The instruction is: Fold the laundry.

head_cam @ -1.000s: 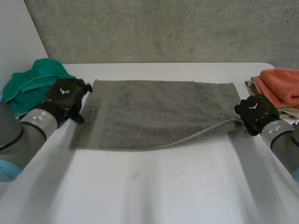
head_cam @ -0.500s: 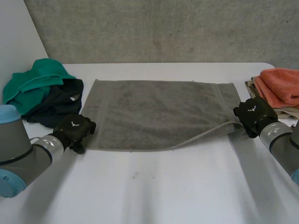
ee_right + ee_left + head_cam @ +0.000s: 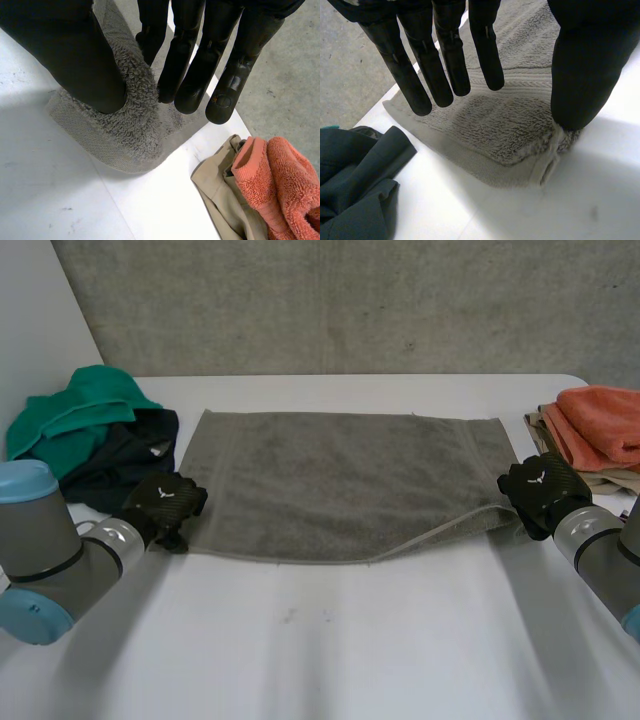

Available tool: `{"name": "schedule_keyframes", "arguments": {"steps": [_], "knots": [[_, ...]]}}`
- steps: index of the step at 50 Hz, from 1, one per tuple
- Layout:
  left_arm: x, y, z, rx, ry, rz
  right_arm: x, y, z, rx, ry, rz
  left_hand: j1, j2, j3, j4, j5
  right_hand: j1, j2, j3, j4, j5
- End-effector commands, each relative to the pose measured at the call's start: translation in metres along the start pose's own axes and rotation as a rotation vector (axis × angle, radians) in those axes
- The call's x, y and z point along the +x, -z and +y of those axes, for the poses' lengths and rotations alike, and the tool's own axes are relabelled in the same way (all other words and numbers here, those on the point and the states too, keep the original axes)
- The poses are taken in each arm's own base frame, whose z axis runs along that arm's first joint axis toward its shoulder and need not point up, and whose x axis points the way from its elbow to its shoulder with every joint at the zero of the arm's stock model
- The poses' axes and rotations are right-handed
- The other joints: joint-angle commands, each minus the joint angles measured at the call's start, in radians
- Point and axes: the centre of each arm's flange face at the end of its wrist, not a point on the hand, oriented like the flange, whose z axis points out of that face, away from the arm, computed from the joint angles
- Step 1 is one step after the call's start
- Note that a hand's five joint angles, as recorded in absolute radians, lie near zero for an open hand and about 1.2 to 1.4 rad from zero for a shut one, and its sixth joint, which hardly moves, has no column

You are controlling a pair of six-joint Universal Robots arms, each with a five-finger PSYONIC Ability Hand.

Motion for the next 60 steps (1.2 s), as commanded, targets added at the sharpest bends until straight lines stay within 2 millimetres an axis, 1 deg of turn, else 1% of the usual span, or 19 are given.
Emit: {"name": "schedule_keyframes", "arguments": {"steps": [1, 6, 9, 11, 15, 18, 19, 21, 26, 29, 39, 45, 49, 57, 60], "knots": [[-0.005, -0.006, -0.001, 0.000, -0.006, -0.025, 0.000, 0.000, 0.000, -0.002, 0.001, 0.002, 0.179, 0.178, 0.180, 0.176, 0.183, 0.340, 0.215, 0.209, 0.202, 0.231], [-0.007, -0.012, 0.001, 0.003, -0.012, -0.029, 0.000, 0.000, 0.001, -0.004, 0.001, 0.002, 0.232, 0.231, 0.232, 0.229, 0.236, 0.340, 0.215, 0.209, 0.202, 0.231], [-0.007, -0.014, 0.000, 0.001, -0.014, -0.039, 0.000, 0.000, 0.001, -0.005, 0.001, 0.003, 0.314, 0.313, 0.314, 0.311, 0.318, 0.340, 0.215, 0.209, 0.202, 0.231], [-0.005, -0.014, 0.000, -0.011, -0.013, -0.052, 0.000, 0.000, 0.001, -0.005, 0.001, 0.003, 0.372, 0.371, 0.373, 0.370, 0.376, 0.340, 0.215, 0.209, 0.202, 0.231], [-0.005, -0.011, -0.001, -0.021, -0.008, -0.066, 0.000, 0.000, 0.000, -0.004, 0.001, 0.002, 0.387, 0.386, 0.388, 0.385, 0.391, 0.340, 0.215, 0.209, 0.202, 0.231], [-0.003, -0.009, -0.001, -0.025, 0.012, -0.059, -0.001, 0.000, 0.001, -0.005, 0.003, 0.001, 0.329, 0.328, 0.330, 0.326, 0.333, 0.340, 0.215, 0.209, 0.202, 0.231], [-0.002, -0.008, -0.002, -0.028, 0.026, -0.057, -0.001, 0.000, 0.001, -0.006, 0.002, 0.000, 0.183, 0.182, 0.184, 0.181, 0.187, 0.340, 0.215, 0.209, 0.202, 0.231], [-0.002, -0.005, -0.005, -0.025, 0.042, -0.055, -0.002, 0.000, 0.002, -0.009, 0.002, -0.003, 0.035, 0.034, 0.036, 0.033, 0.039, 0.340, 0.215, 0.209, 0.202, 0.231], [0.004, 0.008, -0.005, -0.049, 0.056, -0.036, -0.002, -0.001, 0.003, -0.012, 0.000, -0.004, -0.012, -0.013, -0.011, -0.014, -0.008, 0.340, 0.215, 0.209, 0.202, 0.231], [0.006, 0.010, -0.004, -0.059, 0.059, -0.029, -0.002, -0.001, 0.003, -0.011, 0.002, -0.005, -0.062, -0.063, -0.061, -0.064, -0.058, 0.340, 0.215, 0.209, 0.202, 0.231], [0.007, 0.009, 0.000, -0.075, 0.065, -0.021, -0.006, -0.002, 0.006, -0.021, 0.003, -0.016, -0.071, -0.072, -0.070, -0.073, -0.067, 0.340, 0.215, 0.209, 0.202, 0.231], [0.002, 0.006, -0.001, -0.064, 0.063, -0.032, -0.006, -0.002, 0.006, -0.021, 0.003, -0.016, -0.062, -0.063, -0.061, -0.064, -0.058, 0.340, 0.215, 0.209, 0.202, 0.231], [0.001, 0.003, -0.003, -0.056, 0.056, -0.036, -0.007, -0.003, 0.007, -0.022, 0.002, -0.017, -0.047, -0.048, -0.046, -0.050, -0.043, 0.340, 0.215, 0.209, 0.202, 0.231], [-0.002, -0.008, 0.000, -0.047, 0.051, -0.049, -0.007, -0.003, 0.007, -0.022, 0.002, -0.017, 0.073, 0.072, 0.074, 0.070, 0.077, 0.340, 0.215, 0.209, 0.202, 0.231], [-0.004, -0.011, 0.000, -0.041, 0.048, -0.056, -0.007, -0.003, 0.007, -0.022, 0.002, -0.017, 0.076, 0.075, 0.077, 0.074, 0.080, 0.340, 0.215, 0.209, 0.202, 0.231]]}}
